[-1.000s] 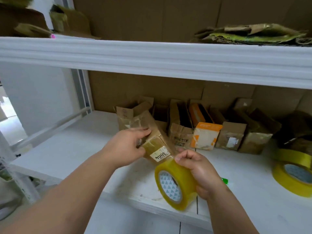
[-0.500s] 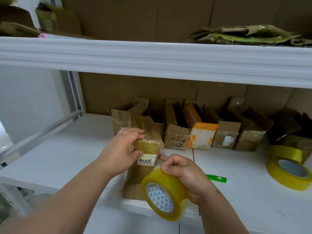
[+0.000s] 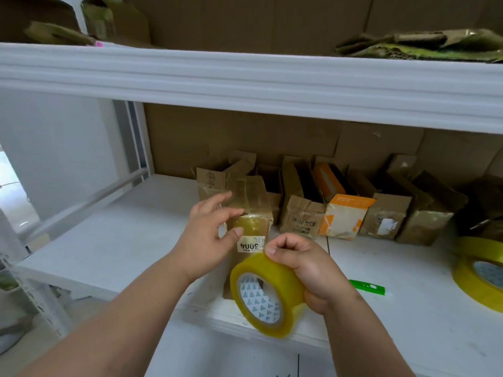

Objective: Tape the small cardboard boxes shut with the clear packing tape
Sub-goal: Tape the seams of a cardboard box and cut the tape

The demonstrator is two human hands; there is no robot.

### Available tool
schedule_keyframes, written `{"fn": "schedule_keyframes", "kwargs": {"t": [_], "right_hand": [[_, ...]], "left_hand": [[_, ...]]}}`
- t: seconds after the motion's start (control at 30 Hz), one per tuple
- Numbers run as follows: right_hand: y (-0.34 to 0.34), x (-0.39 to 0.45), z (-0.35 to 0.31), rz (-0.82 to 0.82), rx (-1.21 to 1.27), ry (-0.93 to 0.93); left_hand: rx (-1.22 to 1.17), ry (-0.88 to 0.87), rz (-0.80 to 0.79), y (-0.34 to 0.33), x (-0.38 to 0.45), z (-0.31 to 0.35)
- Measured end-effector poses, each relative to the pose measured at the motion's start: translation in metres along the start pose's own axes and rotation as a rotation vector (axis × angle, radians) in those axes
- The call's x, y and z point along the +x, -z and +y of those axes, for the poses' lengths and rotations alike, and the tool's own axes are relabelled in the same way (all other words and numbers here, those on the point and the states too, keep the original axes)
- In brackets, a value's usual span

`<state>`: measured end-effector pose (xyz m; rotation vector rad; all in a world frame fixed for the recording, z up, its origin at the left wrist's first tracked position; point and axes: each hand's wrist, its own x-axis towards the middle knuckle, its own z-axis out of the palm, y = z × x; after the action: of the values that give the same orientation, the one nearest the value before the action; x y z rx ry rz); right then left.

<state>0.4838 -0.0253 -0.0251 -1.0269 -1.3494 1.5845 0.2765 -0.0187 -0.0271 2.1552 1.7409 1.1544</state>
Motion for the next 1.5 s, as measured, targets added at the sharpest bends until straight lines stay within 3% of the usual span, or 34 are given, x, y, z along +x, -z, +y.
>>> {"fn": "schedule_keyframes", "kwargs": {"t": [0.2, 0.43, 0.53, 0.67, 0.8, 0.93, 1.23, 1.37, 1.5], "right_hand": [[-0.007, 0.001, -0.007, -0.003, 0.005, 0.046], [-0.012, -0.004, -0.007, 0.025, -0.045, 0.083], [-0.011, -0.007, -0.005, 0.054, -0.04, 0.072], [-0.005, -0.01, -0.003, 0.056, -0.057, 0.058], [0.01, -0.012, -0.002, 0.0, -0.056, 0.057], [0.026, -0.013, 0.003, -0.194, 0.024, 0.032], [0.079, -0.009, 0.008, -0.337, 0.073, 0.175], [0.093, -0.005, 0.0, -0.335, 0.106, 0.202], [0.11, -0.002, -0.013, -0.276, 0.118, 0.187]], "left_hand": [[-0.127, 0.006, 0.026, 0.009, -0.006, 0.016], [-0.099, 0.137, -0.311, 0.019, -0.011, 0.047], [-0.105, 0.173, -0.291, 0.017, -0.013, 0.054], [0.068, 0.141, -0.277, 0.011, -0.013, 0.067], [0.109, 0.151, -0.235, 0.008, -0.012, 0.076], [0.072, 0.203, -0.121, 0.006, -0.011, 0.082], [-0.452, 0.533, 0.159, 0.004, -0.004, 0.089], [-0.513, 0.546, 0.211, -0.003, -0.001, 0.102], [-0.618, 0.567, 0.393, 0.007, 0.008, 0.11]]}}
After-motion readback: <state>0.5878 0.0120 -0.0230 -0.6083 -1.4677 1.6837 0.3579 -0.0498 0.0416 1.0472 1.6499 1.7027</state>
